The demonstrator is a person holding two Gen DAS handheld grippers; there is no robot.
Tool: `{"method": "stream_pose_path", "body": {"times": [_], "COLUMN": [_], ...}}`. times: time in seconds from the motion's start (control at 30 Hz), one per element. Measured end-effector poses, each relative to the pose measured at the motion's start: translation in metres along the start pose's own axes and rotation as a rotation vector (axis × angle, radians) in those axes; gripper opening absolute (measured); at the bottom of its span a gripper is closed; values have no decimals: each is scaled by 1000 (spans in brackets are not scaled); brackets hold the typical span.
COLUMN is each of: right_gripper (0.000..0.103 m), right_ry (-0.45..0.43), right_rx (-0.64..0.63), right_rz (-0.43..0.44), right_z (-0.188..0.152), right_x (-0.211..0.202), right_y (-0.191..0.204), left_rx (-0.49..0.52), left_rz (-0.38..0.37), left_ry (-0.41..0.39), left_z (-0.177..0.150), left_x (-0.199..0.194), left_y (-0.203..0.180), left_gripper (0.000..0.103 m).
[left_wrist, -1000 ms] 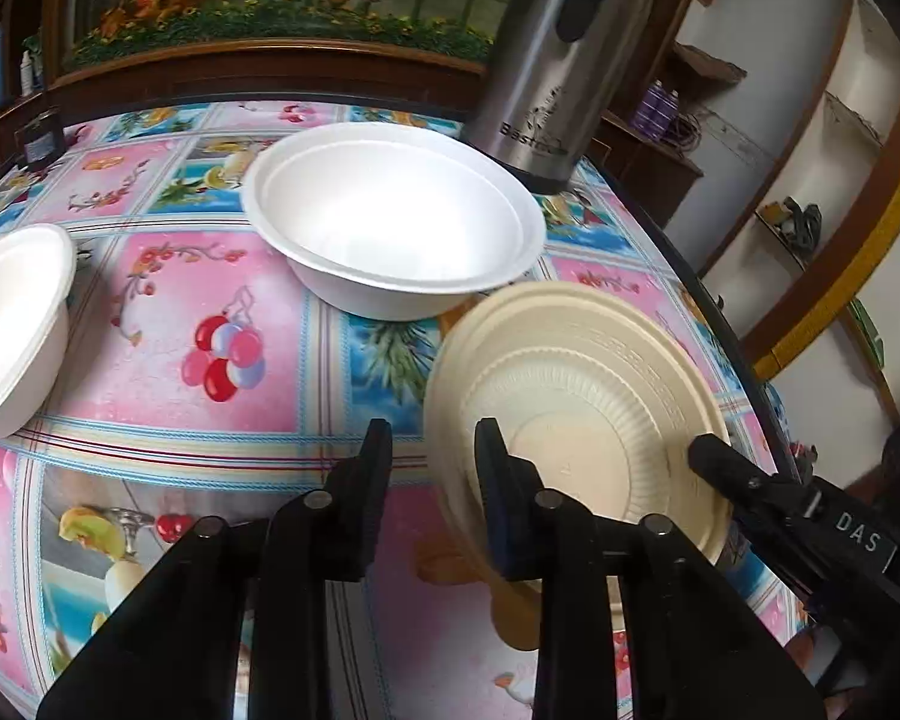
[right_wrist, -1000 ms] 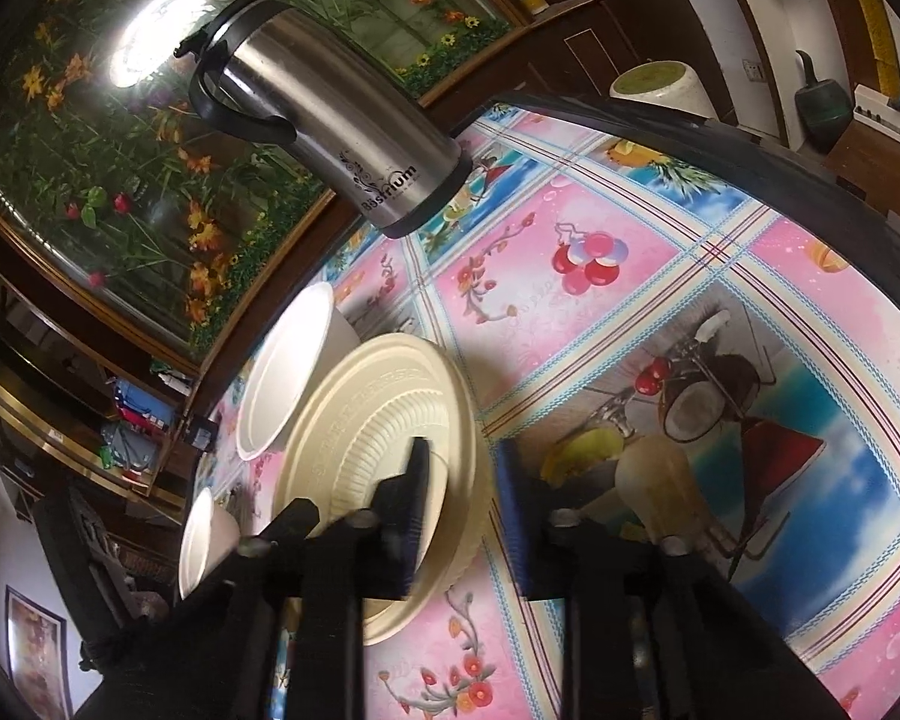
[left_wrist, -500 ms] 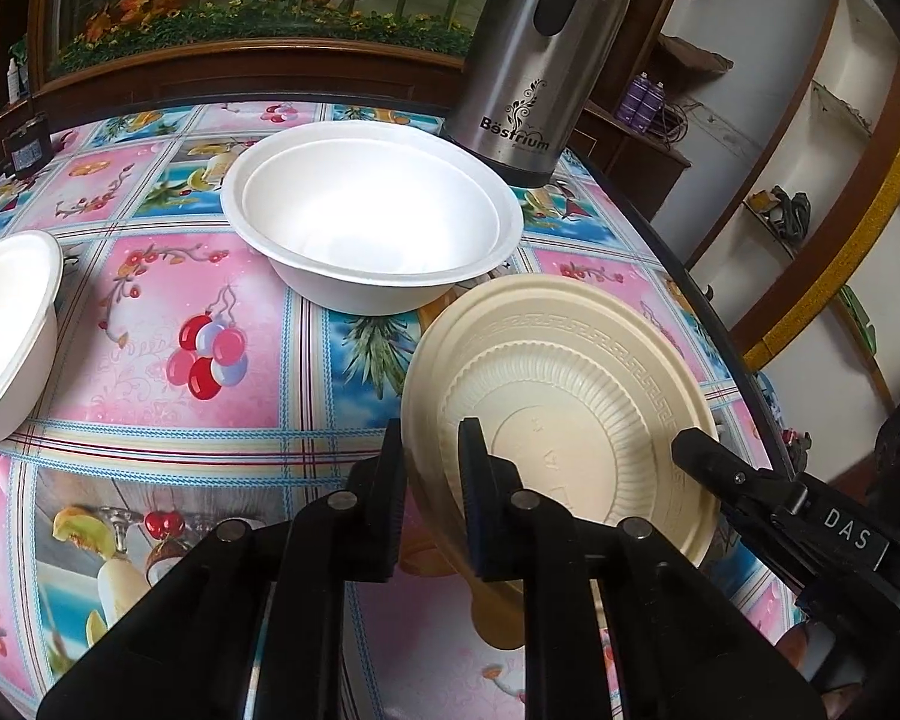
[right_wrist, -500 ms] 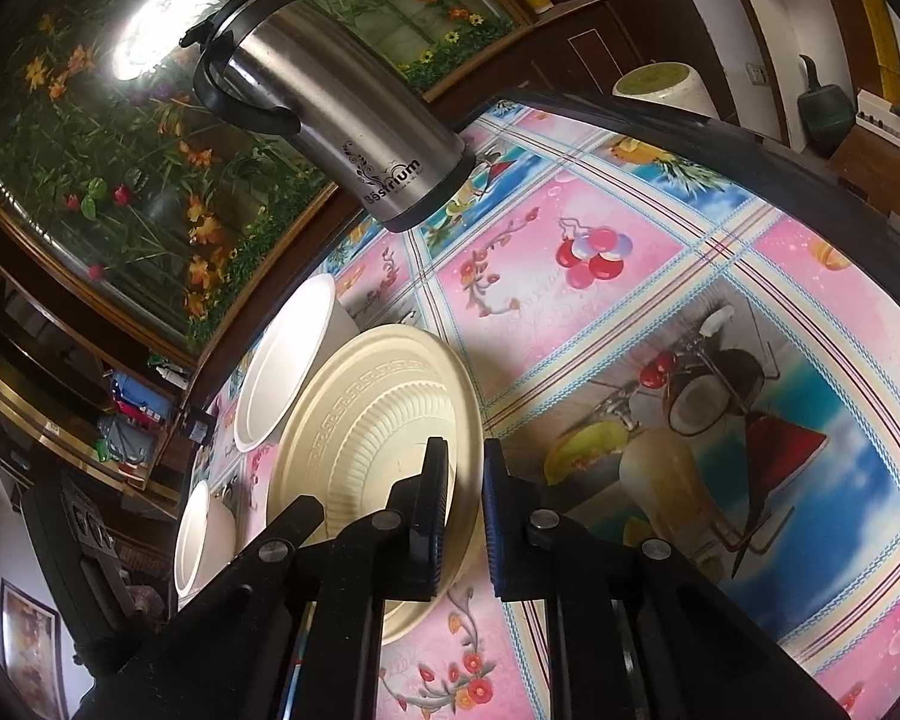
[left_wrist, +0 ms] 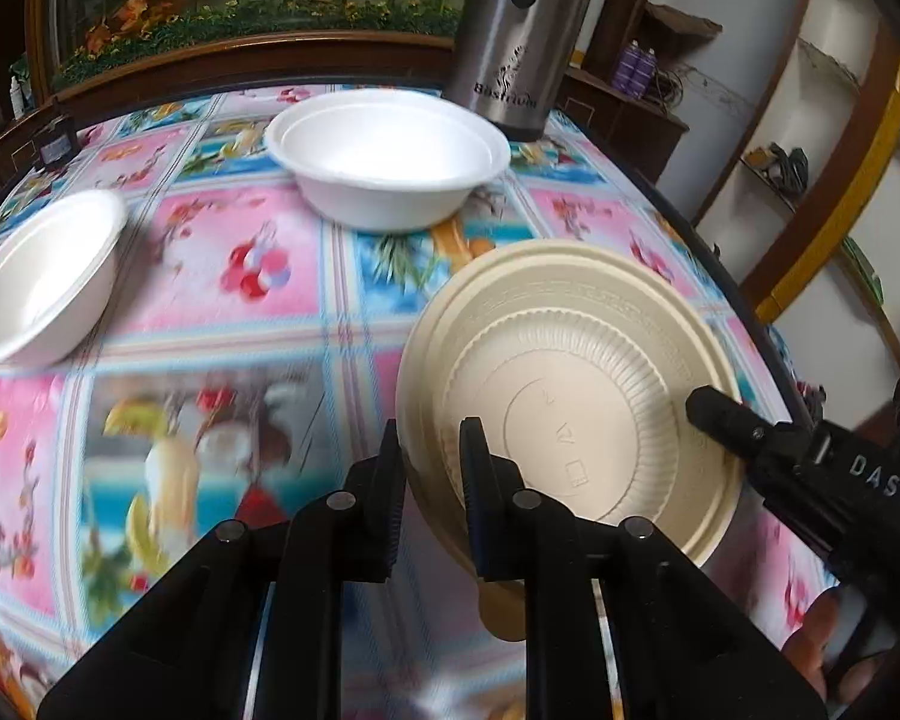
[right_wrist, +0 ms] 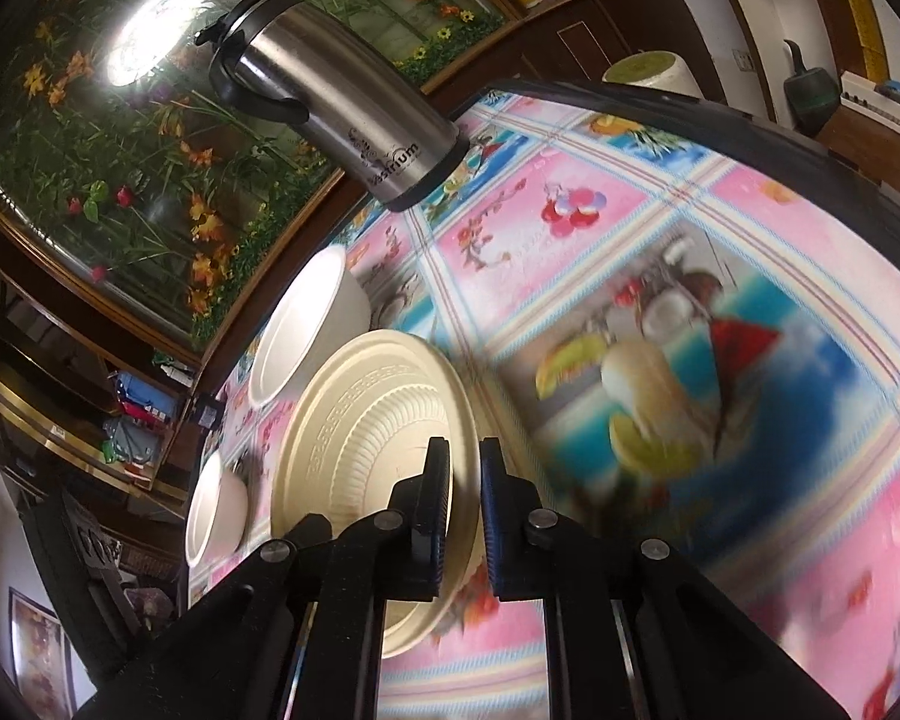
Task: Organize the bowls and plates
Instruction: 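Lift and carry the beige bowl with the right tool to the red plate stack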
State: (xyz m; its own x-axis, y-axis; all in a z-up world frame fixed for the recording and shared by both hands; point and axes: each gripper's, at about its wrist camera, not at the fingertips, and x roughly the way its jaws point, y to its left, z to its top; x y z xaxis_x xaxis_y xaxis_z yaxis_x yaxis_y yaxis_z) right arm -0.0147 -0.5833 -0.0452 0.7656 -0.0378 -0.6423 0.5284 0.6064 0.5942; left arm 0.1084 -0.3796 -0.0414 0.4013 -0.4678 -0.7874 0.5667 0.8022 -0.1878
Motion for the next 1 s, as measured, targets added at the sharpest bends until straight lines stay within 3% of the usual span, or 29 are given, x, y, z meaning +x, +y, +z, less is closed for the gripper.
{"method": "stream_pose_path", "body": {"times": [0.53, 1.0], "right_gripper": [10, 11], "right_ry": [76, 108], "right_rx": [-50, -165], "right_rz": [-17, -18], "right_z": [-88, -148], "right_x": [-47, -73], "right_y": [14, 44], "left_rx": [68, 57], "left_rz": [59, 112], "left_ry": [25, 12], "left_z": [-74, -123], "left_x": [-64, -106], "left_y": [17, 43], "left_gripper": [16, 18]}}
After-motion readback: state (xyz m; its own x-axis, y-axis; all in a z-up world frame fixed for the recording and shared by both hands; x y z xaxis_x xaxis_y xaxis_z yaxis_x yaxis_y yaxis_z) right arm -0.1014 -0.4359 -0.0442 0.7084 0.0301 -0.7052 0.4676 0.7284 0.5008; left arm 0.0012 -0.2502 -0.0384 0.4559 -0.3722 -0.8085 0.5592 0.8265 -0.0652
